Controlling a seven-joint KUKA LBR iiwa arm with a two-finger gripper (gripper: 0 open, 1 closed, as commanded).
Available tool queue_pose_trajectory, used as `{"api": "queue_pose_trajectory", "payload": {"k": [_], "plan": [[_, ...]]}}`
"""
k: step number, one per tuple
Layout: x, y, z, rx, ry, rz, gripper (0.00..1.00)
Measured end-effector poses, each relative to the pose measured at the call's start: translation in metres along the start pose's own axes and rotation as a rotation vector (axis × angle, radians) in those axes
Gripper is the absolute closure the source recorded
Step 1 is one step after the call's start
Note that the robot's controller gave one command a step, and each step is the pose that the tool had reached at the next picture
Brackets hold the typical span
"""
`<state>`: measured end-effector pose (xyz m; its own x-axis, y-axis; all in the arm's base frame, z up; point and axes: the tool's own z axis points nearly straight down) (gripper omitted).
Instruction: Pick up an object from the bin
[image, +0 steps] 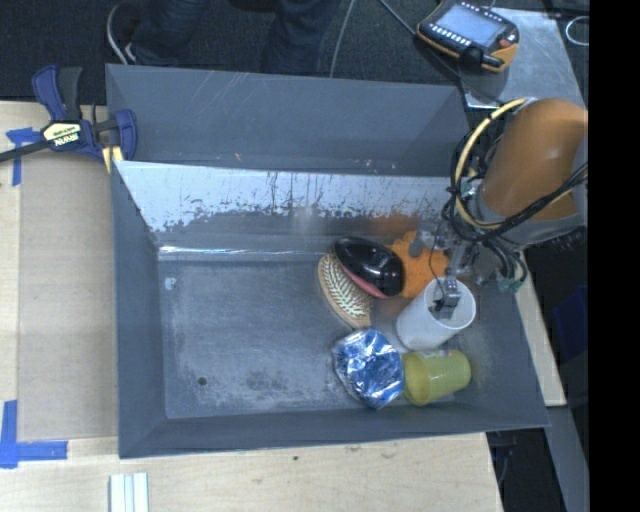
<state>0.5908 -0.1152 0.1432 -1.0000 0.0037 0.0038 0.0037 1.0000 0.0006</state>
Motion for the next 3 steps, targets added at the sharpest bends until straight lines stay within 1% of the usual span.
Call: {"api": "queue_pose_trajectory", "payload": {"k": [1,2,3], "plan": [[-0.005,0.033,-0.028,0.001,-0.008,-0.215,0.0],[-0.004,0.032,-0.027,0.001,-0.006,-0.215,1.0],[-0.005,0.08,0.002,0.0,-0.009,-0.219,1.0]]}}
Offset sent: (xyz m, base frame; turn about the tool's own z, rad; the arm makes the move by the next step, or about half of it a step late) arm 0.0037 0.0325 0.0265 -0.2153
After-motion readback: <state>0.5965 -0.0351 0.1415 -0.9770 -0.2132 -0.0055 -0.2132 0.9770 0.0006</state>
